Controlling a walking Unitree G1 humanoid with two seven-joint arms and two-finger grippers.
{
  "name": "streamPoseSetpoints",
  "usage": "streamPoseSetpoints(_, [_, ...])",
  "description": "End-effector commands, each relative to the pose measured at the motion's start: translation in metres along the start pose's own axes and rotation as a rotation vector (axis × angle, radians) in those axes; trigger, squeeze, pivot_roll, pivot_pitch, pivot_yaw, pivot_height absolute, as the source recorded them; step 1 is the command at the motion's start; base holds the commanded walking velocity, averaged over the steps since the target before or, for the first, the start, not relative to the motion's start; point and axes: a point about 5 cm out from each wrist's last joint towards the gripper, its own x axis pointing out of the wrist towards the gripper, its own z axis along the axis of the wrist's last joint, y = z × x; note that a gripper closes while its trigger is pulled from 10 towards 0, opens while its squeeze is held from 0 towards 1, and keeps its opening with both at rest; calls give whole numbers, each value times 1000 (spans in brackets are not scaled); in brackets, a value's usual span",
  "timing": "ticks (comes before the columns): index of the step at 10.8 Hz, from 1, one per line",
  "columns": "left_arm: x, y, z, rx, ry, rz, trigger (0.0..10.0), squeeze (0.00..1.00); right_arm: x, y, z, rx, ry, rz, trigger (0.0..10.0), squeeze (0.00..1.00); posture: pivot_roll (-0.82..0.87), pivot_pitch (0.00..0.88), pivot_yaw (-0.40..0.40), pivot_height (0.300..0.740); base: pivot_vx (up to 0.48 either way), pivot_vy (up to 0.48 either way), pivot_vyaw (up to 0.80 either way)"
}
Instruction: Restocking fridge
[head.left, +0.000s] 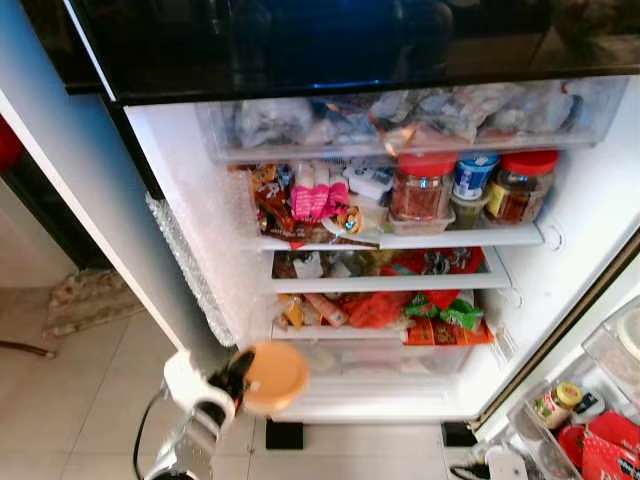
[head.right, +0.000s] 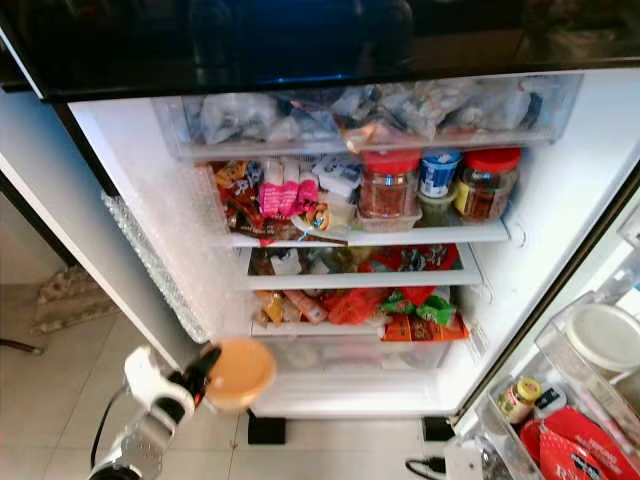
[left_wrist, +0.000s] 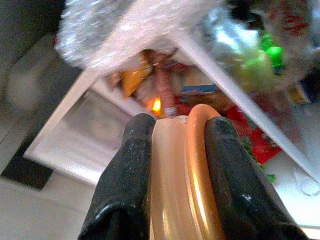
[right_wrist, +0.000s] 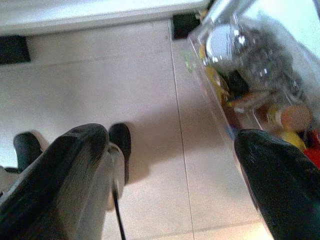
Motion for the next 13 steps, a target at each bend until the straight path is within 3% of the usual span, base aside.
streamPoseSetpoints(1, [-3, -1, -5, -3, 15, -18, 10000, 0, -1, -2, -7, 3, 20, -5, 10000, 0, -129, 0, 37, 740, 0, 0, -700])
streamPoseSetpoints(3, [-6, 4, -1, 53, 15, -14, 10000, 0, -2, -5, -10, -6, 30, 1, 10000, 0, -117, 0, 31, 740, 0, 0, -694])
streamPoseSetpoints(5, [-7, 6, 3, 43, 6, -2, 10000, 0, -2, -7, -10, -10, 29, 2, 10000, 0, -120, 0, 31, 740, 0, 0, -688])
streamPoseSetpoints(13, [-4, -6, 7, 107, 26, -58, 10000, 0, -2, -6, -12, -21, 35, 6, 10000, 0, -118, 0, 41, 740, 34, 0, -687])
